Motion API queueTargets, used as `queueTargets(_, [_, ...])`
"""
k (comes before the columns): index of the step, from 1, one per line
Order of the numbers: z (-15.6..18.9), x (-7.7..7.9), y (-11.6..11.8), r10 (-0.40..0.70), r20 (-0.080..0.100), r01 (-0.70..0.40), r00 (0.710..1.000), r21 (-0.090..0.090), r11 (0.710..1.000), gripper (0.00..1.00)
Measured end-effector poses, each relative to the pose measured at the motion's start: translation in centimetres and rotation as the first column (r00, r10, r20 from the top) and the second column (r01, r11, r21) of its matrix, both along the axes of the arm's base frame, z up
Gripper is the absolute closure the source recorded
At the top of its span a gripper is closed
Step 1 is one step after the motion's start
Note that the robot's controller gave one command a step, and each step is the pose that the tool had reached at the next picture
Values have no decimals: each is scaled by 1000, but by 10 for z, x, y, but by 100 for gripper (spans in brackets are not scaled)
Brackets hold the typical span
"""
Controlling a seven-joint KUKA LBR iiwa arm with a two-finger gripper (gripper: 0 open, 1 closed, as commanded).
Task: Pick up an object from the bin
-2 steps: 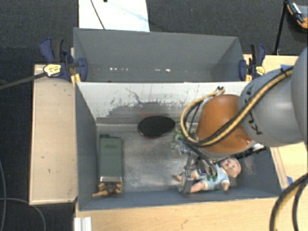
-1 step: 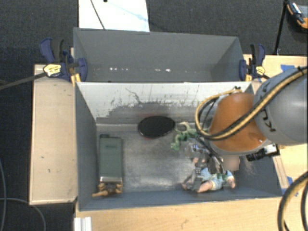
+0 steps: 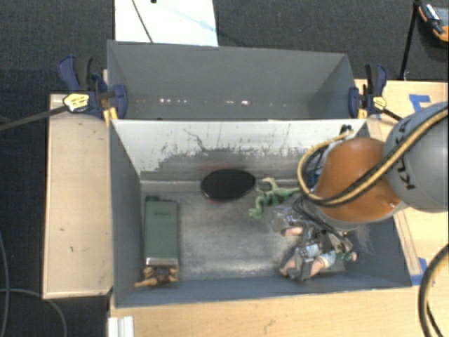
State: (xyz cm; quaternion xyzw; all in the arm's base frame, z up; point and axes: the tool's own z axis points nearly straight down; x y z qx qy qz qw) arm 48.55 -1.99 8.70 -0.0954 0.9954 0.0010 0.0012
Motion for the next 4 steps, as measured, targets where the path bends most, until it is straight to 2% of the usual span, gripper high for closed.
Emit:
queueTargets(1, [-9, 5, -15, -231, -2, 231, 973, 0, 973, 0])
queueTargets(2, [3, 6, -31, -379, -2, 379, 925, 0, 925, 0])
queueTargets(3, [-15, 63, -90, 32, 1, -32, 999, 8, 999, 100])
queueTargets(4, [-15, 63, -90, 30, 1, -30, 1000, 9, 1000, 100])
